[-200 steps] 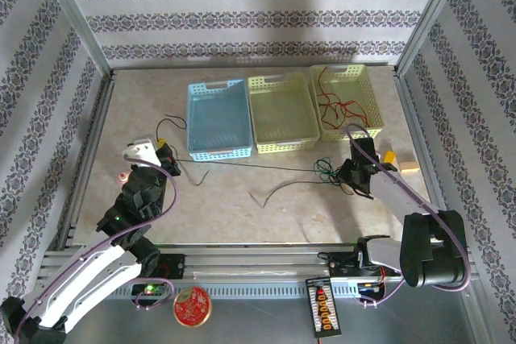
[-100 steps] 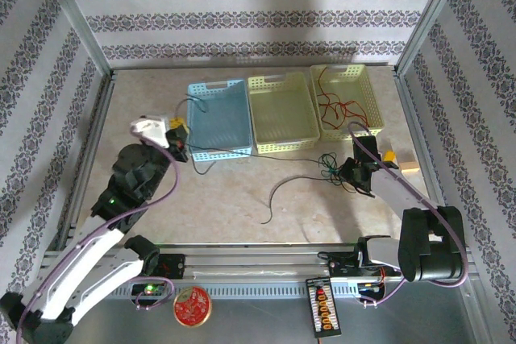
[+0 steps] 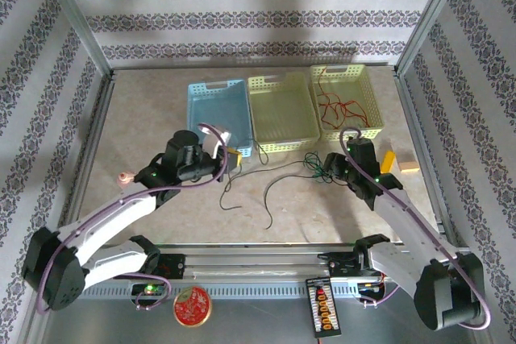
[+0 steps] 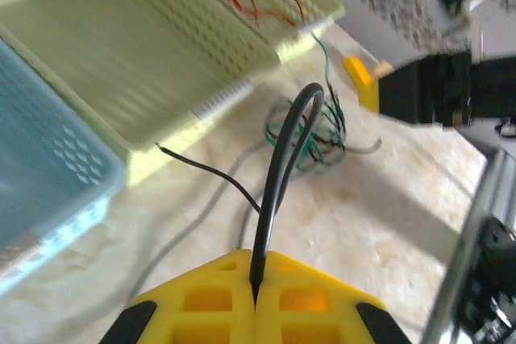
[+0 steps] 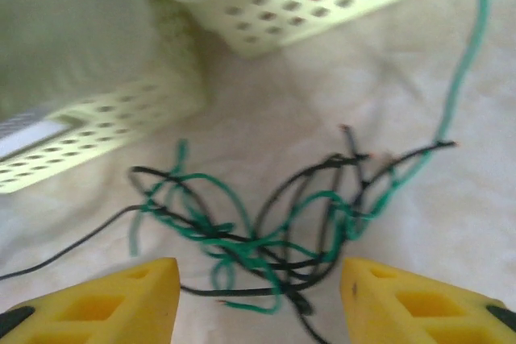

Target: Untangle the cables

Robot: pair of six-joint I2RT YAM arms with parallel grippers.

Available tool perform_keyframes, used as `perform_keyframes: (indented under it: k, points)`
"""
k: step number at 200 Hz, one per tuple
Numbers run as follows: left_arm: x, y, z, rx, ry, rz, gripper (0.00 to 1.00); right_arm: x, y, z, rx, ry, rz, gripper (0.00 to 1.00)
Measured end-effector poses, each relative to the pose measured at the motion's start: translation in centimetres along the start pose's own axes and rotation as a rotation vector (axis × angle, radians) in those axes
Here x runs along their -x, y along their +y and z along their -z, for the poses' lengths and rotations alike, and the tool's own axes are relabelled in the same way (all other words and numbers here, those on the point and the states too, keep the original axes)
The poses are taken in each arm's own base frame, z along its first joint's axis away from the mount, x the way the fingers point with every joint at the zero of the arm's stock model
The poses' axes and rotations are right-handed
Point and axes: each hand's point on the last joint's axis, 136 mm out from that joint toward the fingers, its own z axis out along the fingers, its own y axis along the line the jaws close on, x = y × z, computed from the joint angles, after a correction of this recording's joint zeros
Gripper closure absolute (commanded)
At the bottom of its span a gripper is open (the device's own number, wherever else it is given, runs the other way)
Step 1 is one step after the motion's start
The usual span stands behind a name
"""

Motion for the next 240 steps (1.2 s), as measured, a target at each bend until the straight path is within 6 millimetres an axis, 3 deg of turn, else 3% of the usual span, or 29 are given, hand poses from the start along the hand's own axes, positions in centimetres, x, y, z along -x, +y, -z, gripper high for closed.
perform_keyframes:
  k: [29,66,102,140,149,167,179,206,240]
  points:
    - [-2.1,-1.0,-1.7,-0.057,0.079,0.011,1.00,0.2,5.7,1.6,0.278,-0.018,0.059,0.30]
    - [-2.4,-1.6,-2.4,-0.095,0.093,0.013,1.00,-2.8,13.0,3.2,0.548,0.122,0.201,0.30]
    - [-3.0,-1.7,-2.8,-0.110,0.118,0.019,1.00,-3.8,17.4,3.8,0.660,0.183,0.289,0.30]
    - [-3.0,-2.3,-2.8,-0.129,0.117,0.012,1.00,-4.5,19.4,2.2,0.670,0.231,0.331,0.39]
    - [-2.9,-2.5,-2.7,-0.134,0.113,0.009,1.00,-4.8,19.5,1.6,0.664,0.244,0.333,0.50]
    - [-2.5,-2.8,-2.3,-0.142,0.097,0.002,1.00,-5.4,19.4,0.6,0.651,0.269,0.333,0.87]
    - [-2.3,-2.9,-2.2,-0.143,0.089,-0.002,1.00,-5.6,19.3,0.3,0.644,0.279,0.331,1.00]
    - [-2.0,-2.5,-2.1,-0.119,0.078,-0.006,0.82,-5.0,19.2,0.3,0.626,0.253,0.331,1.00]
    - [-2.1,-1.8,-2.2,-0.078,0.069,-0.002,0.80,-1.6,18.2,1.6,0.581,0.121,0.303,1.00]
